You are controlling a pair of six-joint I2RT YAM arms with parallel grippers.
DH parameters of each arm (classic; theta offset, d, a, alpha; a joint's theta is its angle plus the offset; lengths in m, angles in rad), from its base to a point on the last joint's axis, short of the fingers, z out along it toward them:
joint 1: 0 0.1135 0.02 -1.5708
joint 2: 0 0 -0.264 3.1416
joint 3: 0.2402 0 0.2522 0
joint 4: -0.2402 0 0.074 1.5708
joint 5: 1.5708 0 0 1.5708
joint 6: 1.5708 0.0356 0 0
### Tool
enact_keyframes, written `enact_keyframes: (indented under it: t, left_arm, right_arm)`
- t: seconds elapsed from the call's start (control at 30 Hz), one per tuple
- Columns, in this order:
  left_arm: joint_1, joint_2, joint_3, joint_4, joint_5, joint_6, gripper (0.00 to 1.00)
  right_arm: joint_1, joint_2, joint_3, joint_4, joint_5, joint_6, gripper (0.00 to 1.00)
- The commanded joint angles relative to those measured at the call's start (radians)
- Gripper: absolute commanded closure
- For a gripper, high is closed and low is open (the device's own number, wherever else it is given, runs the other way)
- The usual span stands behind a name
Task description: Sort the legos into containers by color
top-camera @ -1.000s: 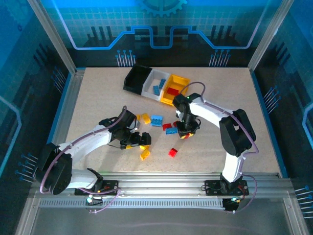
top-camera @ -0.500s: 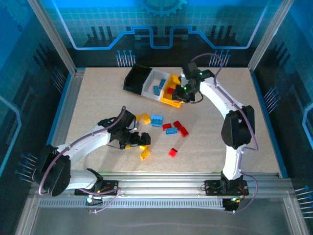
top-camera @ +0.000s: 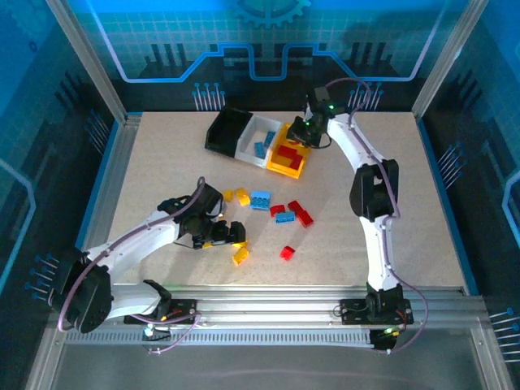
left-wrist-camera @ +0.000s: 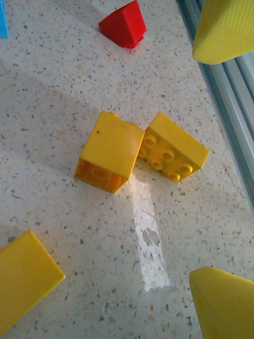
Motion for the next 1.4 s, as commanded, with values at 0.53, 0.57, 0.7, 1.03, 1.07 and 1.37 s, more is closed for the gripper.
enact_keyframes:
  t: [0.53,0.57,0.7,1.03,1.07,1.37]
  left_arm:
    - [0.11,0.056,0.116,-0.056,-0.055,-0.041,0.01]
    - [0.118,0.06,0.12,-0.06,-0.062,-0.045,0.01]
    - [0.135,0.111,0.139,-0.074,-0.063,-0.075,0.01]
    - [0.134,0.209,0.144,-0.045,-0.09,-0.189,0.06]
    - [0.135,0.223,0.146,-0.043,-0.094,-0.196,0.08]
    - [0.148,0.345,0.183,-0.011,-0.12,-0.201,0.17]
  right_arm:
    - [-0.011,0.069,0.118,-0.093,-0.018,-0.01,0.4]
    - [-0.012,0.06,0.116,-0.102,-0.013,-0.02,0.39]
    - [-0.005,-0.008,0.083,-0.119,0.0,-0.049,0.37]
    - [0.074,-0.33,-0.218,-0.101,0.053,-0.162,0.35]
    - [0.08,-0.36,-0.262,-0.096,0.054,-0.164,0.35]
    - [0.101,-0.635,-0.631,-0.002,0.028,-0.119,0.35]
